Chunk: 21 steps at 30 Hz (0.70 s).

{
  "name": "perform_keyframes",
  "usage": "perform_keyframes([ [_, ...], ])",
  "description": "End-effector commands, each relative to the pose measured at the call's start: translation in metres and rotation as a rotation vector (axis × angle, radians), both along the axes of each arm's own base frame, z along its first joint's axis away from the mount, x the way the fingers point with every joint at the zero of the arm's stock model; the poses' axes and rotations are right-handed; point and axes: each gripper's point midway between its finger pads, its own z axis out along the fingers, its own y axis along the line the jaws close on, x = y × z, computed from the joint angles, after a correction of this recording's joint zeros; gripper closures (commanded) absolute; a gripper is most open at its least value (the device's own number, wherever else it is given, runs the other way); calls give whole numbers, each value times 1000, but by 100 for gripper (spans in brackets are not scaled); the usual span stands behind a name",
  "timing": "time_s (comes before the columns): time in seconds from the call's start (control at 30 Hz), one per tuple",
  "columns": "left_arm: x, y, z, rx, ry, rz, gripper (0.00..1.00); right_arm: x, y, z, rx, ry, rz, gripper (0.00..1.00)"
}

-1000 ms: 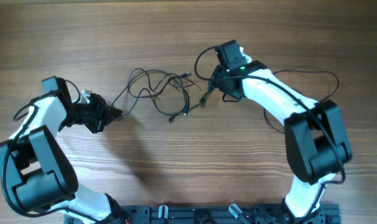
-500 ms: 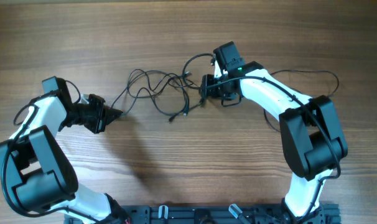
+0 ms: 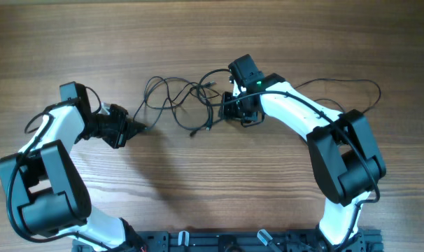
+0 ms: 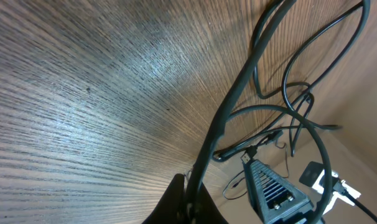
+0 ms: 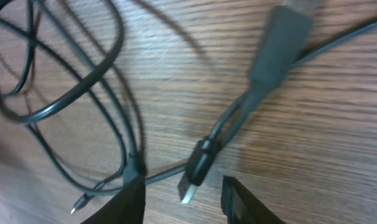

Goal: Untangle cables
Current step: 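Grasp a black cable near its connector with the right gripper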

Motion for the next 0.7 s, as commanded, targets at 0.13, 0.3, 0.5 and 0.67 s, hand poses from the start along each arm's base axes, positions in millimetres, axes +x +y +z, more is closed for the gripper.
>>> perform_keyframes([
  [0.13, 1, 0, 3, 21, -9, -2, 96, 5, -7, -4, -28, 33, -154, 64],
  [0.3, 1, 0, 3, 21, -9, -2, 96, -3, -11, -6, -41, 94, -227, 69],
  [0.5, 0, -1, 3, 20, -6, -2, 96, 0, -6, -5, -23, 87, -255, 75],
  [0.67, 0, -1, 3, 20, -5, -2, 96, -1, -7, -5, -25, 98, -269, 75],
])
